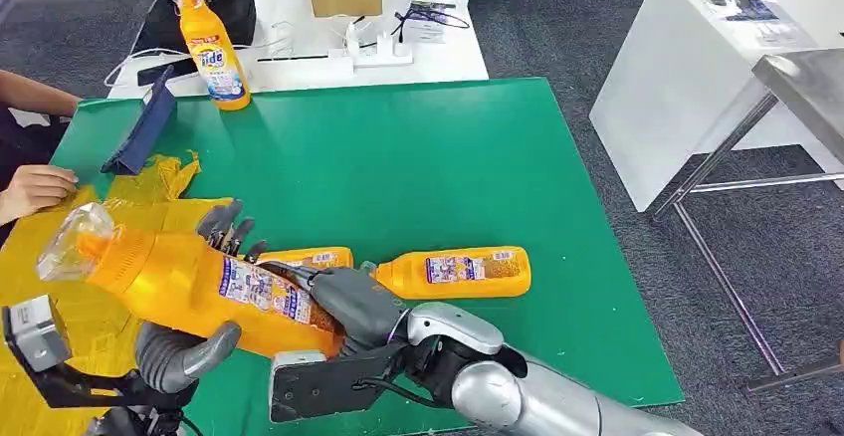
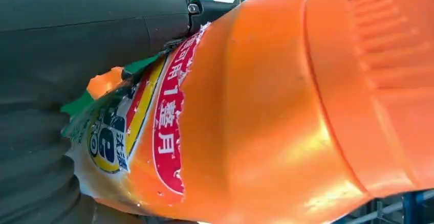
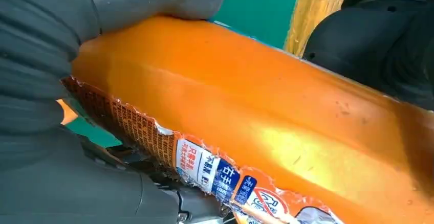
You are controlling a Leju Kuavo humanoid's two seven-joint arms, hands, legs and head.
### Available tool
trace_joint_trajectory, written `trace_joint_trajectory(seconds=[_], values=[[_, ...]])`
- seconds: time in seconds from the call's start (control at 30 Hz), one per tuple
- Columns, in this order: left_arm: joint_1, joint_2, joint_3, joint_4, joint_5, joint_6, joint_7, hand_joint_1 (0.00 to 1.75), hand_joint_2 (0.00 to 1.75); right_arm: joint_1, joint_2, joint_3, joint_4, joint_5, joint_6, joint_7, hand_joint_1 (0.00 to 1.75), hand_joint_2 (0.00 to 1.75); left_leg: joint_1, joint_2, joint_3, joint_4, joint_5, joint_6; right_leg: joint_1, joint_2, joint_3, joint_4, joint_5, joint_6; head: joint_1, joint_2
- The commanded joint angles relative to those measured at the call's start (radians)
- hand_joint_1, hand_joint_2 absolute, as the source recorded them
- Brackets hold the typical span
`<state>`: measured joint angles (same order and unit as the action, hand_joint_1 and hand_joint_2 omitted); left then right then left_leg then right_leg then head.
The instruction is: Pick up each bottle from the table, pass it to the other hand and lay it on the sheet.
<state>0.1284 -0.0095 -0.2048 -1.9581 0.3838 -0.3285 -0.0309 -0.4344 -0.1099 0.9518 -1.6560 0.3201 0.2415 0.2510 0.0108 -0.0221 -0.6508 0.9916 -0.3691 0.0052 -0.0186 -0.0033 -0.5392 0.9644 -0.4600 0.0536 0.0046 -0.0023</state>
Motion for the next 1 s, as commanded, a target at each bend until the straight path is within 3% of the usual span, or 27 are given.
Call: trace_joint_trajectory(seconds=[0.03,0.53,0.7,0.73,0.77,0.8,0.93,1.0], values=[[-0.034,-0.007,-0.043,0.058,0.015,-0.030,-0.004,1.75,1.75,-0.029,-0.004,0.080,0.058,-0.003,0.012,-0.007,1.75,1.75,0.000,0.001,0.003,0.000,-0.001,0.000,0.000,0.000,0.003,-0.001,-0.001,-0.002,0.000,0.000],[-0.031,-0.005,-0.044,0.058,0.029,-0.045,-0.012,1.75,1.75,-0.022,-0.008,0.076,0.061,-0.003,0.012,-0.008,1.75,1.75,0.000,0.001,0.003,0.000,-0.001,0.000,0.001,0.000,0.001,-0.001,-0.001,-0.002,0.000,0.000],[-0.020,-0.015,-0.029,0.039,0.007,-0.031,-0.020,1.75,1.75,0.024,-0.026,0.037,0.061,0.029,-0.055,-0.006,1.75,1.75,0.000,0.000,0.004,0.000,-0.001,0.000,0.001,-0.001,0.002,-0.001,-0.001,-0.002,0.000,0.000],[-0.013,-0.019,-0.021,0.031,-0.002,-0.022,-0.020,1.75,1.75,0.046,-0.036,0.020,0.058,0.049,-0.088,-0.007,1.68,1.75,0.000,0.000,0.003,-0.001,-0.001,0.000,0.001,-0.001,0.001,-0.001,-0.001,-0.001,0.000,0.000],[-0.006,-0.023,-0.013,0.022,-0.021,-0.012,-0.025,1.75,1.75,0.070,-0.043,0.002,0.049,0.084,-0.127,-0.015,0.07,1.75,0.001,0.000,0.004,0.000,-0.001,0.000,0.001,-0.002,0.003,-0.002,-0.001,-0.002,0.000,0.000],[0.002,-0.022,-0.007,0.012,-0.047,-0.003,-0.032,1.75,1.75,0.112,-0.059,-0.029,0.031,0.090,-0.133,-0.026,0.00,1.75,0.000,-0.001,0.004,0.000,-0.001,0.000,0.001,-0.002,0.000,-0.002,-0.001,-0.002,0.000,0.000],[0.038,-0.047,0.060,-0.055,-0.282,0.081,-0.085,1.75,1.75,0.323,-0.104,-0.212,-0.095,0.193,-0.179,-0.090,0.00,1.75,0.001,-0.004,0.003,0.000,-0.002,0.001,0.002,-0.005,-0.002,-0.002,-0.002,-0.002,0.000,0.000],[0.016,0.008,0.110,-0.047,-0.402,0.135,-0.124,1.75,1.75,0.392,-0.095,-0.277,-0.147,0.243,-0.192,-0.095,0.00,1.75,0.000,-0.004,0.003,0.001,-0.003,0.001,0.001,-0.006,-0.002,-0.001,-0.003,-0.002,0.000,0.000]])
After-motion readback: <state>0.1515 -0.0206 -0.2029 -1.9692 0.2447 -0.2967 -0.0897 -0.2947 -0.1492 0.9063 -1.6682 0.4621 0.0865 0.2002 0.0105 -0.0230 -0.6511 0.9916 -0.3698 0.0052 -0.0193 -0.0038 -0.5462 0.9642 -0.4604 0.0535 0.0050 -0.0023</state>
